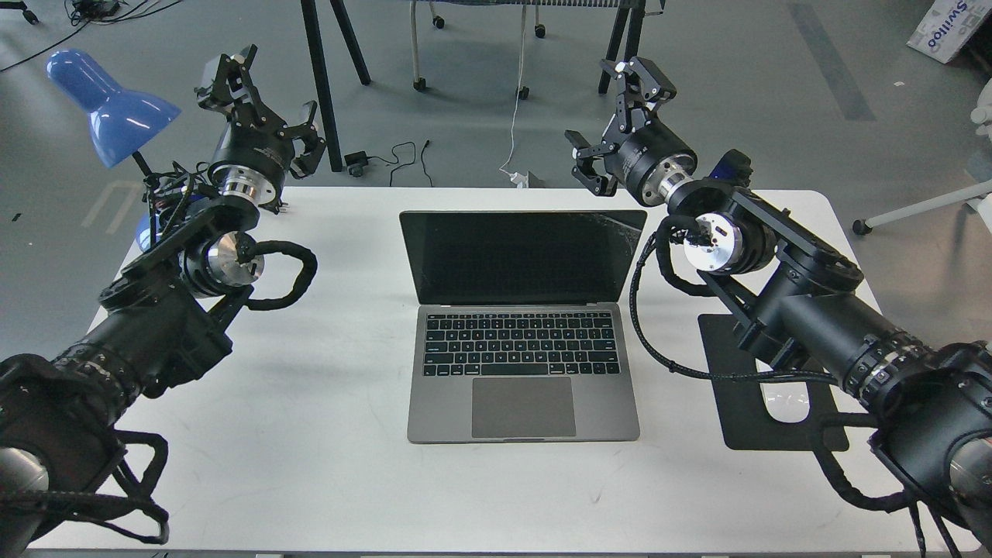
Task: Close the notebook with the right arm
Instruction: 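Raise the right gripper and move it over the laptop screen's top edge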
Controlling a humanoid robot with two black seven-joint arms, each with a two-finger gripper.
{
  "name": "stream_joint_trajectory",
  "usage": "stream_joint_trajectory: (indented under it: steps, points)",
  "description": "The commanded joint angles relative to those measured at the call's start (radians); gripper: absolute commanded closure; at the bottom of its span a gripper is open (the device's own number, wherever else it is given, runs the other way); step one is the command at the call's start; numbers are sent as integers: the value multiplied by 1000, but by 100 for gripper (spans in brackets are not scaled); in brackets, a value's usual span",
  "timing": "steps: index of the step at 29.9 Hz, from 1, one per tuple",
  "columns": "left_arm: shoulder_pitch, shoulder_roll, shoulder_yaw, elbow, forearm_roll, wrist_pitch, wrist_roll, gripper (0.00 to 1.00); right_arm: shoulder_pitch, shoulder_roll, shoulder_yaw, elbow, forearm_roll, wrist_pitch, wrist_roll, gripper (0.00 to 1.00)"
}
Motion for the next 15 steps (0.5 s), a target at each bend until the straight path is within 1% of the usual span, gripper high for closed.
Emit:
stream_joint_trajectory:
  steps: [1,6,11,15]
  points:
    - [0,0,-1,0,-2,0,0,0,-3,-1,-2,11,0,1,-5,0]
    - [0,0,1,0,0,0,0,0,-6,-1,-4,17,0,9,-10,0]
    - [0,0,-1,0,0,0,0,0,-4,-10,-88,45,2,11,-16,0]
    - [0,0,1,0,0,0,0,0,-6,-20,-110,60,3,12,-18,0]
